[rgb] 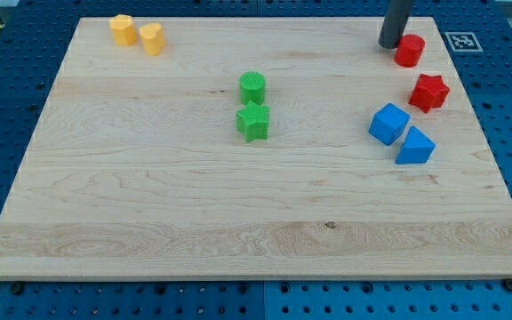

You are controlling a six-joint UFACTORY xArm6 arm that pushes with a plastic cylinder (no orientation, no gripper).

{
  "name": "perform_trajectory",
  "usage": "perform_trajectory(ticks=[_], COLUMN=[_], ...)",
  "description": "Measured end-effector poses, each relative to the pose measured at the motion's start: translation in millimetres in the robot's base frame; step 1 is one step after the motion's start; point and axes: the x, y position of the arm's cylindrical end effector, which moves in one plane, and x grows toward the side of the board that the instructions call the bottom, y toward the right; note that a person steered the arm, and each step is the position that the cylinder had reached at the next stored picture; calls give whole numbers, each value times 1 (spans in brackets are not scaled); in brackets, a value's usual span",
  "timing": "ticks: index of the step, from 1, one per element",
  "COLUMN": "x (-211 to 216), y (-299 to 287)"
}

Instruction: Move the red circle into the red star

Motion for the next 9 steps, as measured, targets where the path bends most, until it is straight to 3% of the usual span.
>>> perform_trajectory(ticks=[2, 7, 8, 9], x=[-17, 66, 65, 74], y=[10, 42, 30, -38])
